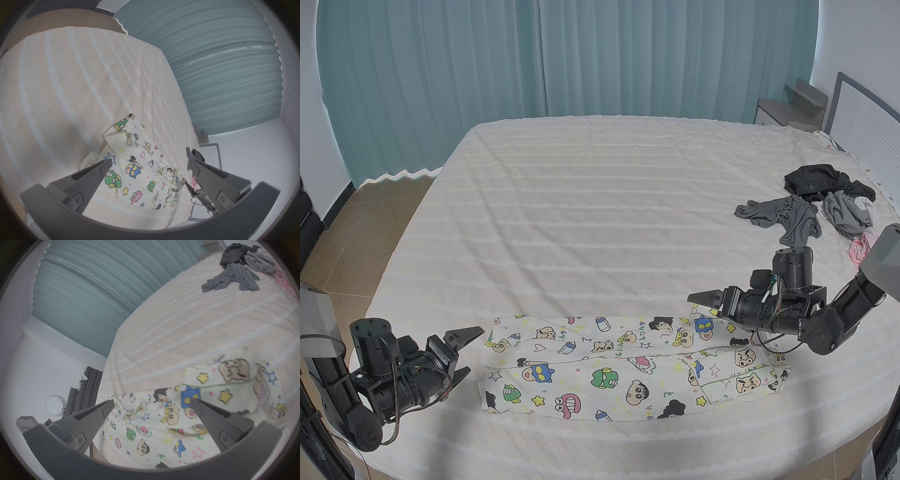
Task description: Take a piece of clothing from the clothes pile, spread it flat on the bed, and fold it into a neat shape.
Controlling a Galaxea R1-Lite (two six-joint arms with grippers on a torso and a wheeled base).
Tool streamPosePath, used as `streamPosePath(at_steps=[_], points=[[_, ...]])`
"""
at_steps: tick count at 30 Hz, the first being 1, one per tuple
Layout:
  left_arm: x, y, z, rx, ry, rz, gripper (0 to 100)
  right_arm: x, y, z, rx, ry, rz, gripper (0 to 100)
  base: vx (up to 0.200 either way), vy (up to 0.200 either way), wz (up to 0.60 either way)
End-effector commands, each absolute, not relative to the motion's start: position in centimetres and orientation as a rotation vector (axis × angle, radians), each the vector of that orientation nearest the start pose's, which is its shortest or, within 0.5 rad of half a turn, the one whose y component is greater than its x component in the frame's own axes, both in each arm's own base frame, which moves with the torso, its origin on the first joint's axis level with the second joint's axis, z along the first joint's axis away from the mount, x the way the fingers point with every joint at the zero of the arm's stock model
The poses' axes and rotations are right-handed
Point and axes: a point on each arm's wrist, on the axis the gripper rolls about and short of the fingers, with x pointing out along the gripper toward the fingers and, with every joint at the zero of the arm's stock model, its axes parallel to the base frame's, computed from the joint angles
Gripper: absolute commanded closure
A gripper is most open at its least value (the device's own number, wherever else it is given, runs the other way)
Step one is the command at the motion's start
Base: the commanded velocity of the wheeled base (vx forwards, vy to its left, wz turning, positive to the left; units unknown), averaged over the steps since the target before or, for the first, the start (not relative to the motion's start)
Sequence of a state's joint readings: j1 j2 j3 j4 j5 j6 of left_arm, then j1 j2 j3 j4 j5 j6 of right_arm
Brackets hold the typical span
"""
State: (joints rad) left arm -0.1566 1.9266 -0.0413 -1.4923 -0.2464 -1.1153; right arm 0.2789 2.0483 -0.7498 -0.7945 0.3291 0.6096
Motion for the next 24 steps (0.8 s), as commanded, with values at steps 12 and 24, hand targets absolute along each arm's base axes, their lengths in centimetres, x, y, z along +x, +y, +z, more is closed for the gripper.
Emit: streamPosePath(at_steps=[12, 24], points=[[21.4, -3.9, 4.7, -1.101, 0.590, -0.122, 0, 37.9, 12.5, 0.5, 0.565, 0.825, 0.343, 0, 0.000, 0.000, 0.00], [21.4, -3.9, 4.6, -1.101, 0.596, -0.120, 0, 37.3, 10.9, 5.4, 0.583, 0.705, 0.343, 0, 0.000, 0.000, 0.00]])
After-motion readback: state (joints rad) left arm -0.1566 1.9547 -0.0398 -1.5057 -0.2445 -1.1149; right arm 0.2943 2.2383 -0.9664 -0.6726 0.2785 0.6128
